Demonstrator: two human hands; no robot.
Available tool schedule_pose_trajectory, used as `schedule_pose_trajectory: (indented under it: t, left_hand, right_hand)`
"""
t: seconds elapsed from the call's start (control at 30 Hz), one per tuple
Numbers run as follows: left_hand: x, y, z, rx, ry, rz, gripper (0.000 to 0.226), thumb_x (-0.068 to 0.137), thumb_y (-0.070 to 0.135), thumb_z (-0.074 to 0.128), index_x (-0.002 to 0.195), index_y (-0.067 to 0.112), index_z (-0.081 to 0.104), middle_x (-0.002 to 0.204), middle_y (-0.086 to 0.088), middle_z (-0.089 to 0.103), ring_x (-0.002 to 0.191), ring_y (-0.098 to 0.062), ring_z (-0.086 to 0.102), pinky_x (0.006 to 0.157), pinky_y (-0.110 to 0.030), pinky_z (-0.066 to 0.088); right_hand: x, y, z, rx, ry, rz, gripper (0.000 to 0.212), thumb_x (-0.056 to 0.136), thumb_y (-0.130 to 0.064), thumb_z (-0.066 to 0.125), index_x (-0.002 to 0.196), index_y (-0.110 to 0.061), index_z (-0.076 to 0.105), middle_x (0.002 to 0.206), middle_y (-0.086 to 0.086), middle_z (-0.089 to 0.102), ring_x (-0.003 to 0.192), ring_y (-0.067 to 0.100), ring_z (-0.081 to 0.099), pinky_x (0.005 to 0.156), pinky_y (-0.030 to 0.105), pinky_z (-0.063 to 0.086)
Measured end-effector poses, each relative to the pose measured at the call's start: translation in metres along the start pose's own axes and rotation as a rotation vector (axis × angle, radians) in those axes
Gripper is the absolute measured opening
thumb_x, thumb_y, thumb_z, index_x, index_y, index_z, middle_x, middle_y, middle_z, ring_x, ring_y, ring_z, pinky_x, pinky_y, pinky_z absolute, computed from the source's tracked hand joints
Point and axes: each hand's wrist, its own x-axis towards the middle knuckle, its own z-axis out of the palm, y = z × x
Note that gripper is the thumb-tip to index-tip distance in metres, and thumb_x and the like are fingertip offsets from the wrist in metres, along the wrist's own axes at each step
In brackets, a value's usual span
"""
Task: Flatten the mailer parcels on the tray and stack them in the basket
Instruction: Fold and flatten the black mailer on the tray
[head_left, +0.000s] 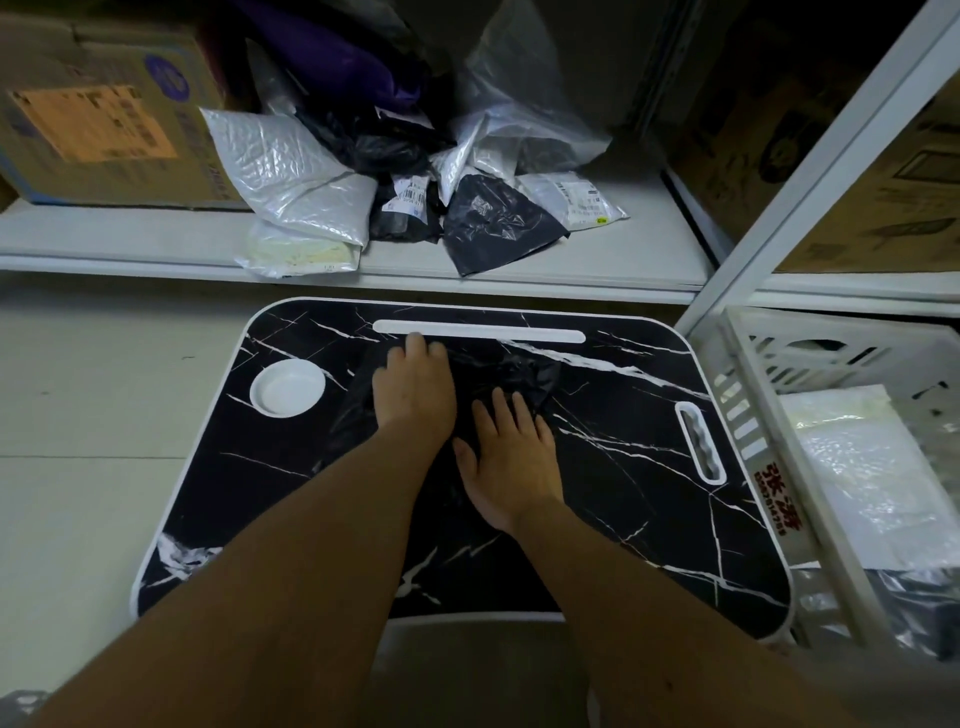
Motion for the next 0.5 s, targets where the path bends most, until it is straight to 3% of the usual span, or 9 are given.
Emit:
schedule_pose_trajectory:
  t: [0.1, 0.2, 0.27, 0.33, 0.5]
  left_hand:
    - [0.025, 0.010, -0.001, -0.065, 0.008, 0.138, 0.029, 0.095, 0.016, 0.052, 0.123, 0.013, 0.047, 0.125, -0.006, 0.045, 0.105, -0.027, 0.055, 0.077, -0.036, 0.047]
    - [0.042, 0.023, 0.003, -0.088, -0.154, 0.179, 0.021, 0.096, 0.024, 0.049, 0.114, 0.014, 0.053, 0.119, -0.006, 0.055, 0.105, -0.028, 0.057, 0.079, -0.038, 0.045]
    - [0.049, 0.026, 0.006, -0.059, -0.210, 0.168, 0.019, 0.096, 0.023, 0.050, 0.110, 0.012, 0.058, 0.115, -0.009, 0.059, 0.106, -0.028, 0.056, 0.082, -0.037, 0.045]
    - [0.055, 0.024, 0.007, -0.089, -0.174, 0.127, 0.018, 0.095, 0.020, 0.051, 0.105, 0.009, 0.061, 0.112, -0.012, 0.062, 0.106, -0.030, 0.057, 0.082, -0.038, 0.045]
    - [0.062, 0.021, 0.015, -0.280, -0.124, -0.146, 0.030, 0.097, 0.029, 0.049, 0.100, 0.002, 0.064, 0.109, -0.017, 0.064, 0.107, -0.034, 0.057, 0.085, -0.040, 0.045]
  right_hand:
    - [0.003, -0.002, -0.003, -0.060, 0.049, -0.078, 0.059, 0.098, -0.052, 0.021, 0.147, -0.022, 0.034, 0.156, 0.004, 0.027, 0.146, 0.025, 0.018, 0.116, 0.046, 0.016]
    - [0.008, -0.003, -0.004, -0.062, 0.185, -0.096, 0.054, 0.093, -0.049, 0.024, 0.122, -0.020, 0.059, 0.124, 0.000, 0.057, 0.117, 0.024, 0.049, 0.095, 0.043, 0.037]
    - [0.009, 0.001, -0.003, -0.009, 0.209, -0.063, 0.057, 0.092, -0.048, 0.022, 0.121, -0.018, 0.060, 0.125, 0.001, 0.057, 0.120, 0.024, 0.046, 0.098, 0.043, 0.037]
    - [0.009, 0.005, 0.001, 0.025, 0.159, -0.069, 0.065, 0.091, -0.050, 0.018, 0.136, -0.015, 0.049, 0.144, 0.006, 0.044, 0.135, 0.024, 0.034, 0.110, 0.043, 0.028]
    - [0.002, 0.005, 0.003, 0.068, 0.056, -0.121, 0.074, 0.091, -0.054, 0.011, 0.150, -0.011, 0.027, 0.159, 0.015, 0.016, 0.147, 0.029, 0.011, 0.119, 0.044, 0.012]
